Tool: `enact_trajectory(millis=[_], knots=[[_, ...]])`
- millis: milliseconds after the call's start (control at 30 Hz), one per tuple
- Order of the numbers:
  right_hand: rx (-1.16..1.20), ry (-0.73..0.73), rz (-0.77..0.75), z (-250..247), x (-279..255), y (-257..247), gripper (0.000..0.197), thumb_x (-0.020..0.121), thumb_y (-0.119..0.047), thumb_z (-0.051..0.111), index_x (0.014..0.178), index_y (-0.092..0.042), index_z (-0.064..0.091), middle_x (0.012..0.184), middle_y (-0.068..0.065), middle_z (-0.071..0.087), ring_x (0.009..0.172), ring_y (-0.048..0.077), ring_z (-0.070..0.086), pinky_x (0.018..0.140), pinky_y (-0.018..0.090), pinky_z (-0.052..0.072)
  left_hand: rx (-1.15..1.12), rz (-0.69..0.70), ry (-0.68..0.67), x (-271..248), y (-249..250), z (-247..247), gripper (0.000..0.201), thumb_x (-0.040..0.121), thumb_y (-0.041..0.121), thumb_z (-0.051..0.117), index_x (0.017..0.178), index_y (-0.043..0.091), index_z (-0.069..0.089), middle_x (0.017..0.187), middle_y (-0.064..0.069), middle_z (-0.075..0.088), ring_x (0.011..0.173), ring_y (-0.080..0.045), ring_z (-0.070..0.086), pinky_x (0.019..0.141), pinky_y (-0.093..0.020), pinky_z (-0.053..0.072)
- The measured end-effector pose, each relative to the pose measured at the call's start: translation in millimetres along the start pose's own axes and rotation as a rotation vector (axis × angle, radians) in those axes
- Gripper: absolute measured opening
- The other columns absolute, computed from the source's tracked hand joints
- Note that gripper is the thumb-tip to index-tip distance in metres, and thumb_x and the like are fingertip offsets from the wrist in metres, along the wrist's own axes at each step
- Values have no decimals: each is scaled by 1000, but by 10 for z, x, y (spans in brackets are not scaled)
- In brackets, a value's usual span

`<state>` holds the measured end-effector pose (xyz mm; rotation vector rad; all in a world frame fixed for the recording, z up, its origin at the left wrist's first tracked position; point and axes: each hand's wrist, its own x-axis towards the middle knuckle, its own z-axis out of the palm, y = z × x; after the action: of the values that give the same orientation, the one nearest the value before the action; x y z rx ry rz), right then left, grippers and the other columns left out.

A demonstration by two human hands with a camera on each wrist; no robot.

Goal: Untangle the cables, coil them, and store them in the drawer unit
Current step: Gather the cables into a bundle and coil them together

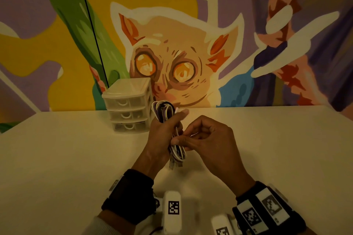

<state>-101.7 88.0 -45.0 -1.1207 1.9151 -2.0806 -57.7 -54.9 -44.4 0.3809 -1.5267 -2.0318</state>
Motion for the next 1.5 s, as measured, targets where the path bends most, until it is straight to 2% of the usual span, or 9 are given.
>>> enact_trajectory(millis=[167, 300, 433, 500, 633, 733, 867, 1133, 1500], knots=[[-100, -33, 22, -3, -1, -15, 28, 69, -36, 95, 86, -25, 76, 86, -6, 79, 82, 14, 77, 79, 34, 65, -152, -18, -12, 36, 52, -37, 29, 105, 29, 64, 81, 14, 58, 69, 1, 51, 54, -9, 45, 48, -21, 42], [-300, -135, 232, -56, 40, 8, 61, 64, -67, 88, 111, -39, 60, 114, -21, 65, 106, 3, 64, 86, 26, 56, -138, 22, -80, -8, 60, -19, 34, 109, 32, 58, 79, 15, 61, 72, -1, 61, 69, -15, 61, 67, -30, 50], [-324, -314, 345, -79, 53, 34, 78, 74, -65, 82, 136, -33, 47, 131, -16, 64, 116, 2, 63, 102, 32, 56, -82, 30, -143, -74, 46, 50, 33, 111, 30, 53, 88, 9, 64, 86, -7, 77, 99, -26, 78, 93, -53, 60], [-390, -341, 333, -98, 53, -10, 74, 81, -59, 81, 140, -30, 47, 130, -15, 65, 114, 1, 63, 98, 27, 54, -78, 51, -159, -92, 47, 68, 27, 112, 27, 50, 100, 7, 65, 92, -8, 78, 117, -29, 75, 101, -60, 56], [-495, -371, 297, -122, 37, -78, 66, 88, -55, 75, 141, -32, 43, 119, -20, 63, 101, -4, 63, 77, 13, 49, 15, 102, -179, -116, 34, 76, 29, 112, 29, 50, 116, 17, 76, 121, -9, 79, 121, -26, 73, 94, -42, 62], [-584, -335, 263, -25, -9, 28, 80, 85, -60, 71, 147, -35, 27, 138, -8, 62, 117, 15, 66, 98, 38, 57, 98, 107, -196, -91, -14, 64, 34, 112, 38, 49, 118, 31, 82, 138, 2, 73, 132, -18, 66, 113, -42, 51], [-769, -289, 159, 84, -49, 65, 79, 93, -54, 68, 152, -27, 22, 145, -2, 40, 126, 21, 56, 107, 40, 47, 190, 71, -132, -55, -48, 82, 36, 108, 48, 51, 125, 34, 80, 133, 21, 73, 122, 5, 66, 115, -31, 46], [-1073, -198, 66, 142, -35, 77, 53, 101, -48, 58, 142, -22, 37, 132, 0, 58, 120, 24, 55, 106, 44, 40, 283, 39, -157, -47, -68, 174, 38, 107, 53, 50, 135, 40, 73, 123, 37, 69, 117, 16, 60, 104, -19, 44], [-532, -236, 159, 114, 34, 52, 56, 97, -36, 72, 138, -25, 37, 124, -4, 65, 103, 12, 69, 82, 26, 61, 346, 19, -148, -64, 82, 126, 38, 105, 58, 51, 137, 47, 69, 114, 43, 69, 108, 21, 63, 100, -19, 47]])
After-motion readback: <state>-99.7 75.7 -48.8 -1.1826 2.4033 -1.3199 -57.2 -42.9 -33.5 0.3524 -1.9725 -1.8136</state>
